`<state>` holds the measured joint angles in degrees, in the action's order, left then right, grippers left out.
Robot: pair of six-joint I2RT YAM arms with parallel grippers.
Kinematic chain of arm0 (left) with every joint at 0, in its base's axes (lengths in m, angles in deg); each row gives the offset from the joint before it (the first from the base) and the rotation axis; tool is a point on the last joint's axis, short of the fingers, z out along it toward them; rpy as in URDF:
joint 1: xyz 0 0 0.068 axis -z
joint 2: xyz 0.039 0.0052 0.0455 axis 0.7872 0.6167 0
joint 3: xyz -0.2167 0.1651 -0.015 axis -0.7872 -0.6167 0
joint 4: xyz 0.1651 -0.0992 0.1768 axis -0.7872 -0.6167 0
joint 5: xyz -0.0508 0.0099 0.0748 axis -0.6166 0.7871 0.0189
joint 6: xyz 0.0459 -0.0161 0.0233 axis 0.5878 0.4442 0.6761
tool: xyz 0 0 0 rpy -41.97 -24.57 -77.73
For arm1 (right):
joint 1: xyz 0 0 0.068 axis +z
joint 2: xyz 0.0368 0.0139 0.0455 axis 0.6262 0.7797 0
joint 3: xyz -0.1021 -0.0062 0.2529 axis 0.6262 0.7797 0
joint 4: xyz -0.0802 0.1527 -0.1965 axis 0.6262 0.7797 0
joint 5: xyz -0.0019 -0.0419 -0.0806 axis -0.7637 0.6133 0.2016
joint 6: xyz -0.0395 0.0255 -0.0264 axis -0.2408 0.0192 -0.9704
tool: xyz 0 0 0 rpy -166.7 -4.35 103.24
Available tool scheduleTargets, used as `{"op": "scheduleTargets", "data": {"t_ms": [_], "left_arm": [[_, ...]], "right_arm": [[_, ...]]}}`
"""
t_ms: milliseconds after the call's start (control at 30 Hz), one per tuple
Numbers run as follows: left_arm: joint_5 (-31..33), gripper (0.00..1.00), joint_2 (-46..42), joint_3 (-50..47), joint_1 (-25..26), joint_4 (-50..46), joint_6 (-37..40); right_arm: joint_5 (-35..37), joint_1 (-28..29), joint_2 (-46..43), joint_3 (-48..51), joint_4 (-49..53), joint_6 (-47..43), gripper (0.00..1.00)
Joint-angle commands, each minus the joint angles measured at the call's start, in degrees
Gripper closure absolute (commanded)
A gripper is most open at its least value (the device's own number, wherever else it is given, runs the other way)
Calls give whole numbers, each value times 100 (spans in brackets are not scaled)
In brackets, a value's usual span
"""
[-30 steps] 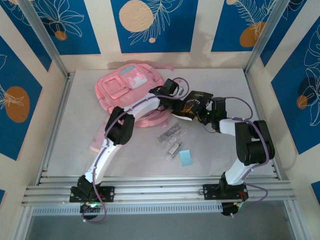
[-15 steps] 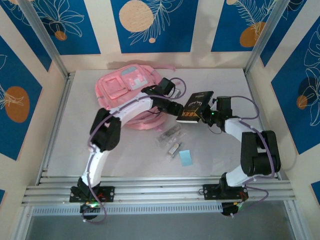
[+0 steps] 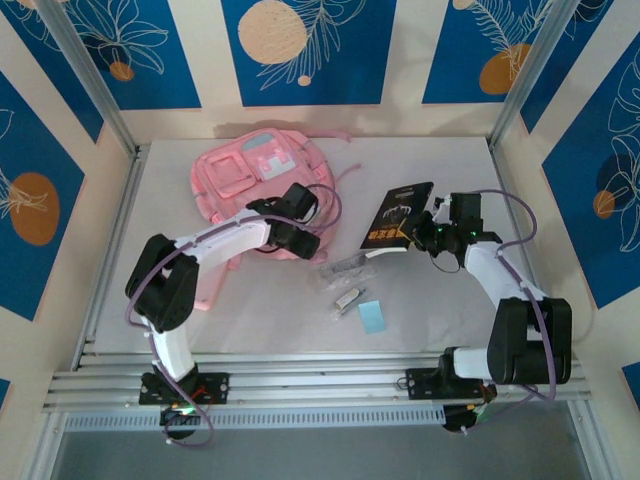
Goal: Pack the student bag
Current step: Open the student bag at the center of the table.
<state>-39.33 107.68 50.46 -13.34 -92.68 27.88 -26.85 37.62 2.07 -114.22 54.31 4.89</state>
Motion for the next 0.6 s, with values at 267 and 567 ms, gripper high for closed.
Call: {"op": "scheduleTargets", "data": {"t_ms": [267, 567], "left_arm": [[1150, 27, -49, 205, -396, 1102, 705], [678, 29, 923, 716, -789, 939, 1078]], "right_arm": [[-320, 27, -533, -404, 439, -352, 100], [-322, 44, -621, -344, 465, -344, 100]]}}
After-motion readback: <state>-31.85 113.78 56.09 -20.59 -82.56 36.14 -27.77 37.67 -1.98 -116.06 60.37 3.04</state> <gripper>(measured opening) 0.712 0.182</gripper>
